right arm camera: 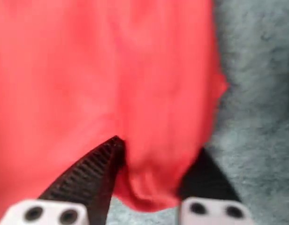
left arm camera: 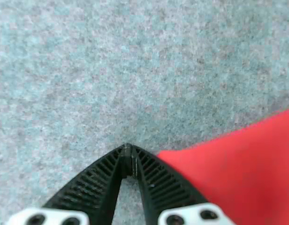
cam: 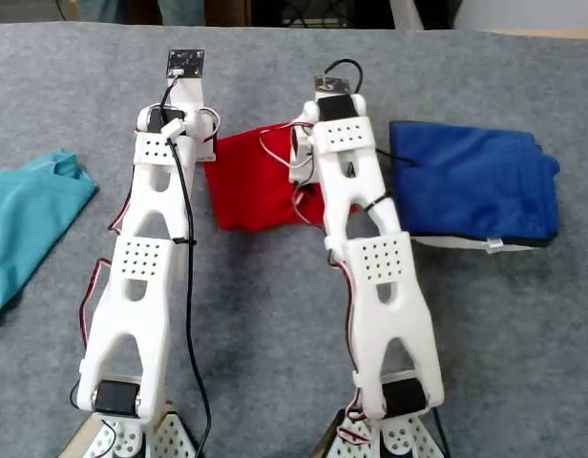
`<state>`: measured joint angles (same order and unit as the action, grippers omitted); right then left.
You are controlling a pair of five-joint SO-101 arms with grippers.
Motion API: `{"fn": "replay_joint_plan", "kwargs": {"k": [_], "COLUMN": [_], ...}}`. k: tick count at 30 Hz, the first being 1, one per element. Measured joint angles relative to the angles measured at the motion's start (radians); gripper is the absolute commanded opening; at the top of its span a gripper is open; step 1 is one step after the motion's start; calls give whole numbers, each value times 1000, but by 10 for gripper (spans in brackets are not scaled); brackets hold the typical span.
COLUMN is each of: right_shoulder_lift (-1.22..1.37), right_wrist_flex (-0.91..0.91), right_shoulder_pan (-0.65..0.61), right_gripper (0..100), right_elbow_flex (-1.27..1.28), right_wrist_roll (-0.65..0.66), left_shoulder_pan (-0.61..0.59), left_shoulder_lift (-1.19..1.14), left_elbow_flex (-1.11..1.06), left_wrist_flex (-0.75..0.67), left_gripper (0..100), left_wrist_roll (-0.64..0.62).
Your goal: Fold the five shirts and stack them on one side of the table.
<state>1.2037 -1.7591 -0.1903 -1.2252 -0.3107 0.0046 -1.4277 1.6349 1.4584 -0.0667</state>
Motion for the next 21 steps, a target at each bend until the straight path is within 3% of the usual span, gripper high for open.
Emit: {"fn": "replay_joint_plan", "kwargs": {"k": [6,12,16,21], "right_shoulder_lift": [11,-14,-87,-256], "right_wrist_flex": [-5,-5,-3,-2], "right_shoulder_pan": [12,15,21,26], "right_gripper": [14,14,14,14], "right_elbow_flex": [-23,-21,-20,-20], "right_wrist_roll": [46,64,143,272], "left_shoulder_pan": [-12,-57,-94,-110], "left_shoulder_lift": [0,0,0,0], "left_elbow_flex": [0,2,8,11], "left_wrist_flex": [0,6,23,25], "left_gripper": [32,33,33,33], "left_wrist_roll": [-31,-239,-376,-408]}}
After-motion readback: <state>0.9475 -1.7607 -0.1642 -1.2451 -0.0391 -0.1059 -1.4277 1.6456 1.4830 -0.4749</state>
